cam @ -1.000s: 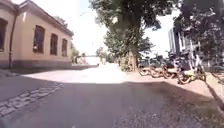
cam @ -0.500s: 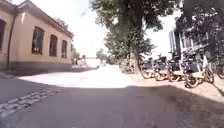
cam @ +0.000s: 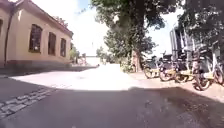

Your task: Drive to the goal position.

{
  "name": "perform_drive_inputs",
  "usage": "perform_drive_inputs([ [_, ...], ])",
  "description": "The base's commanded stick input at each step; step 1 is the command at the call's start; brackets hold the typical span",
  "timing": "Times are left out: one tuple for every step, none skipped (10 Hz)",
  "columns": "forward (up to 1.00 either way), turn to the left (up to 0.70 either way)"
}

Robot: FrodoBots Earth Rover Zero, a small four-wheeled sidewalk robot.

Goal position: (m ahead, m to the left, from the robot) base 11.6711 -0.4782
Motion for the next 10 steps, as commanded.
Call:
perform_drive_inputs([
  [0.85, 0.01],
  [0.85, 0.01],
  [0.85, 0.01],
  [0.85, 0.01],
  [0.85, 0.01],
  [0.85, 0.01],
  [0.85, 0.01],
  [0.85, 0.01],
  [0.85, 0.01],
  [0.85, 0.01],
])
